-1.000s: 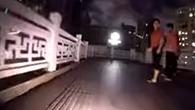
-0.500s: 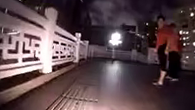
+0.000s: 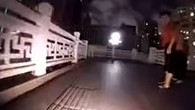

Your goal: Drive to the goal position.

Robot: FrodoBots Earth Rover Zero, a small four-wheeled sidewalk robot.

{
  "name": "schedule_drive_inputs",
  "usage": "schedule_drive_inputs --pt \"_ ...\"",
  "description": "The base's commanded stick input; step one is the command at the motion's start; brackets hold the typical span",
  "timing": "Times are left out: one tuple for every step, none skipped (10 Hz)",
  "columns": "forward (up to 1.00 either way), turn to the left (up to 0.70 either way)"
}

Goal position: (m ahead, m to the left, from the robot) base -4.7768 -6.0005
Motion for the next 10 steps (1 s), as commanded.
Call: schedule_drive_inputs --pt "0.45 0.00" --pt "0.45 0.00" --pt "0.45 0.00" --pt "0.45 0.00" --pt "0.45 0.00" --pt "0.45 0.00" --pt "0.45 0.00" --pt "0.45 0.00" --pt "0.45 0.00" --pt "0.45 0.00"
